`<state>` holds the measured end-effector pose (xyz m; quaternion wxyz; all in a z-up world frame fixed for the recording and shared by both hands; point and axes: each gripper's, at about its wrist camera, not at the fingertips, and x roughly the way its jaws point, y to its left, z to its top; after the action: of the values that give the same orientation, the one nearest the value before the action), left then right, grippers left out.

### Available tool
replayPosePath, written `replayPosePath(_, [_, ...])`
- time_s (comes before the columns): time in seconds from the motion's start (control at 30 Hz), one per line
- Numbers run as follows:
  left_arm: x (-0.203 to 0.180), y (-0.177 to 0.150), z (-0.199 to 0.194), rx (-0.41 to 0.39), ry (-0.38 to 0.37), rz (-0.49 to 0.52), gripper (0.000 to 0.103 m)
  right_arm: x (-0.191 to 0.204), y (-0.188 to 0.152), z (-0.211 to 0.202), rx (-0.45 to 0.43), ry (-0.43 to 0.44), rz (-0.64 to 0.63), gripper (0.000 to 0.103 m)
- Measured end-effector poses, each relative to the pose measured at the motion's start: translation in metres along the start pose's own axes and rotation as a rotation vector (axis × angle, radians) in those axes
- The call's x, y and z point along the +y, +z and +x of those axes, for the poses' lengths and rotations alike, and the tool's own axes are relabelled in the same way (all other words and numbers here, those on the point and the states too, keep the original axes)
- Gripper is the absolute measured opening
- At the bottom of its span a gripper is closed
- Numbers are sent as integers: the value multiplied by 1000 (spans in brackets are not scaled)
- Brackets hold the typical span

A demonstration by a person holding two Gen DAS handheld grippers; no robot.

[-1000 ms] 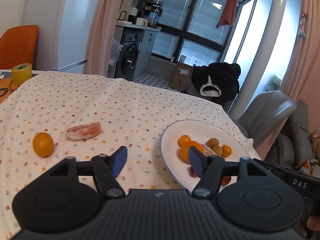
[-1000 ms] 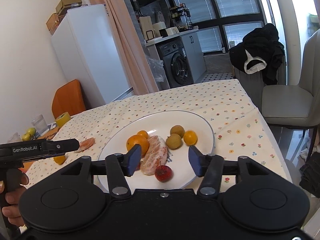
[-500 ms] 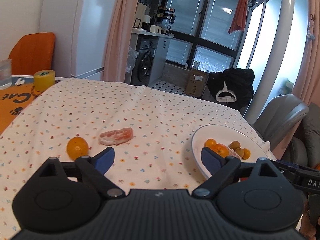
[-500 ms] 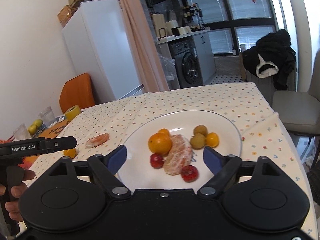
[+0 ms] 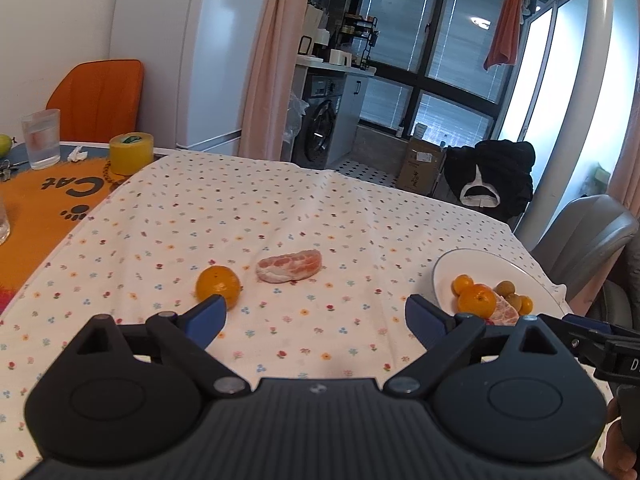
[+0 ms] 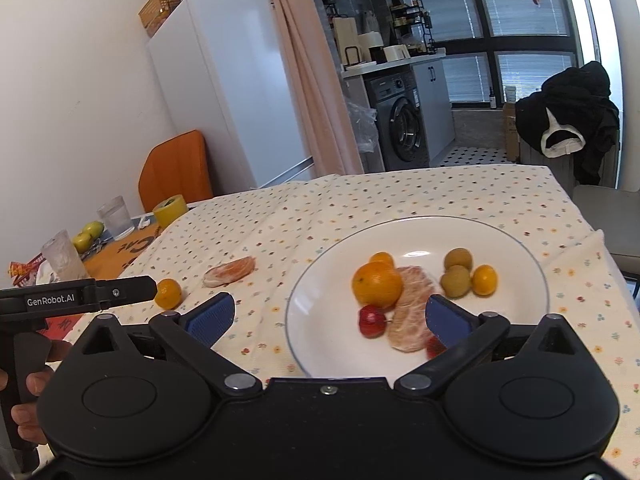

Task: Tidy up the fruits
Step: 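Move both open tools back toward the orange and pomelo segment on the cloth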

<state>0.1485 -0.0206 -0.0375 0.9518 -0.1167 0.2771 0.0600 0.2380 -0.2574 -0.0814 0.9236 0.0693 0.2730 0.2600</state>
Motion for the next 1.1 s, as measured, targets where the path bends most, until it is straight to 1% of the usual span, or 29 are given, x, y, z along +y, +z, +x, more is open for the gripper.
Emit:
replayPosePath(0.23, [16,2,-8,0,-1,-14,95,15,1,8,17,8,-18,103])
replayPosePath(0.6, [44,4,-19,-38,45,-47,95,37,2,18,29,34,-47,103])
replayPosePath(1.0, [61,2,-14,-49,63,-62,95,54,6,34,48,58,-70,103])
replayPosePath(1.1, [61,2,-13,-54,63,-53,95,58,7,40,55,66,-76,103])
